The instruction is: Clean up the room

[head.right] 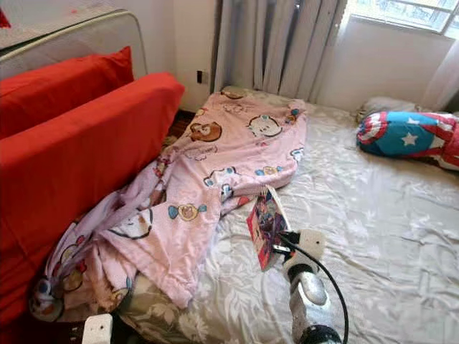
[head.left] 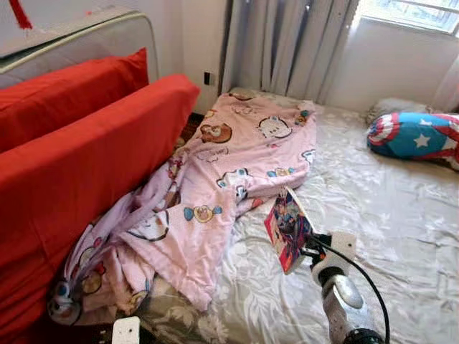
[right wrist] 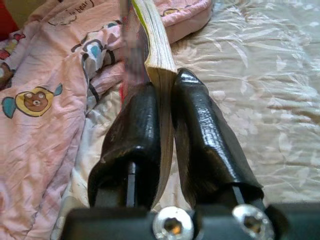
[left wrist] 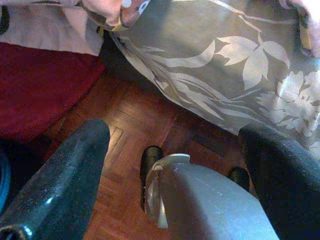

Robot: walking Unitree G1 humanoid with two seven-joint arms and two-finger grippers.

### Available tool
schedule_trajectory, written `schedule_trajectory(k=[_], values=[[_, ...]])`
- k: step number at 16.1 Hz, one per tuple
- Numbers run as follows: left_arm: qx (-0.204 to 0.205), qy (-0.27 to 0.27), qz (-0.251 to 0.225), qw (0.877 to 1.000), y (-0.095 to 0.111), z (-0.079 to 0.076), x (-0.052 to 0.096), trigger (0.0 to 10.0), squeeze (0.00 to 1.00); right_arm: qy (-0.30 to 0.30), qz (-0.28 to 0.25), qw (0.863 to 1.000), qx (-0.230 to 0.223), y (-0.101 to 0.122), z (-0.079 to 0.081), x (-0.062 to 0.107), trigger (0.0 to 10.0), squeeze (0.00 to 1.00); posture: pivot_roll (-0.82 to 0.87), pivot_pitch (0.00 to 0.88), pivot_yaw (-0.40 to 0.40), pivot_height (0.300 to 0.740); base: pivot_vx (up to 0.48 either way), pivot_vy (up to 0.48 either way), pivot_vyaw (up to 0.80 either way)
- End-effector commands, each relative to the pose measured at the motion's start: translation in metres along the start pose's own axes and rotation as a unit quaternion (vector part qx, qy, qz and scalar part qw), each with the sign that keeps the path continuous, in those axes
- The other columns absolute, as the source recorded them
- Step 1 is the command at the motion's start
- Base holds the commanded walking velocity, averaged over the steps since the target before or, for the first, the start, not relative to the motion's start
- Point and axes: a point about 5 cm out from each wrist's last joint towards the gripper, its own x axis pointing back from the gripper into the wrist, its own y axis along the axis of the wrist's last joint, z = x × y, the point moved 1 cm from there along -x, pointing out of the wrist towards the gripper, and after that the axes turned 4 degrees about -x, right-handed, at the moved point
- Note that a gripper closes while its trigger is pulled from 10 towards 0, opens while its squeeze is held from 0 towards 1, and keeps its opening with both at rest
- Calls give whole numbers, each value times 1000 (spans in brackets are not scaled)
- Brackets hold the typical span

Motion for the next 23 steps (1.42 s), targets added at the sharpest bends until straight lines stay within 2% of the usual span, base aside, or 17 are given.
schedule_trajectory(k=[1,9,23], values=[[-1,-10,8,1000,-4,-7,1,10000,0,-11,-14,1000,6,9,-8,-1,10000,0,15,0,-119,740,0,0,-769],[-4,-12,15,1000,-10,-6,2,10000,0,-17,-16,1000,3,9,-10,0,10000,0,19,0,-109,740,0,0,-745],[-22,-11,19,1000,-11,-4,3,10000,0,-15,-12,1000,-2,2,-7,2,10000,0,27,0,-109,740,0,0,0]])
